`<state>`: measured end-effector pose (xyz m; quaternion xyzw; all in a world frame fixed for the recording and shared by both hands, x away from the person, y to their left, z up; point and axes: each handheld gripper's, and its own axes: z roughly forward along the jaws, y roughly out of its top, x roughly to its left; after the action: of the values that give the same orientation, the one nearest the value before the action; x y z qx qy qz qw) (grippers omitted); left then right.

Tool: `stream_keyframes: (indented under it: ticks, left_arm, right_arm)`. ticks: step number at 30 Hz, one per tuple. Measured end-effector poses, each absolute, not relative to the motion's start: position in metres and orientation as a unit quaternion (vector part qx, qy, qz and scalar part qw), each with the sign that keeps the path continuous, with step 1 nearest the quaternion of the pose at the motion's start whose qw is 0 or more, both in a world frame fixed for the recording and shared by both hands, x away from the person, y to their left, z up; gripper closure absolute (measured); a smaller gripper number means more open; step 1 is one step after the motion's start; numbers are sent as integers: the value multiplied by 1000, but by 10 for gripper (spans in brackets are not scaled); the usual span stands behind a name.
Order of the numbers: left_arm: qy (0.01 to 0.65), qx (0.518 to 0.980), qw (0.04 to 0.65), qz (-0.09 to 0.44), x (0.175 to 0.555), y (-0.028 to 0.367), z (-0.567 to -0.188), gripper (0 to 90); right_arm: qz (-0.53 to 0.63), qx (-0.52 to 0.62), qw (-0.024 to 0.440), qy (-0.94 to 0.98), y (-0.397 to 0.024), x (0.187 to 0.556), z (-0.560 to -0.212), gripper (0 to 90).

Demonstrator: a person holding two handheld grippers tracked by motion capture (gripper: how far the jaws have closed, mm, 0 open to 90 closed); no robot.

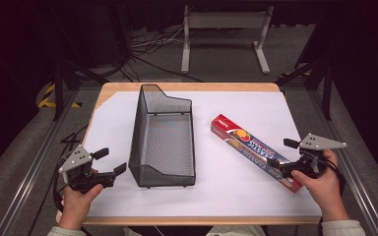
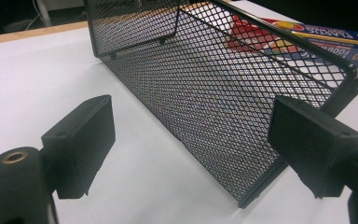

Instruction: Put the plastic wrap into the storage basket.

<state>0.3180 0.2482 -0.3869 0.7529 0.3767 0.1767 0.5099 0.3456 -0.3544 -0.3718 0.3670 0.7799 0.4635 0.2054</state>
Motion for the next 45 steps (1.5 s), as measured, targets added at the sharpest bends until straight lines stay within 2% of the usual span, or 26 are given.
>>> stream_keyframes:
  ticks: [23, 30, 33, 39, 45]
  left_arm:
    - [378, 754, 509, 173, 319, 249, -390, 157]
    - [382, 752, 506, 177, 319, 247, -391, 158]
    - [382, 753, 505, 177, 319, 247, -391, 158]
    - [377, 757, 504, 176, 319, 246, -391, 155]
    - [377, 756, 506, 175, 319, 247, -392, 153]
  right_arm:
    - [443, 393, 204, 780, -351, 398, -349, 40]
    - [441, 396, 177, 786, -348, 410, -351, 88]
    - [435, 389, 177, 793, -345, 413, -353, 153]
    - [414, 391, 172, 804, -338, 418, -363, 176]
    - [380, 394, 146, 824, -331, 423, -375, 186]
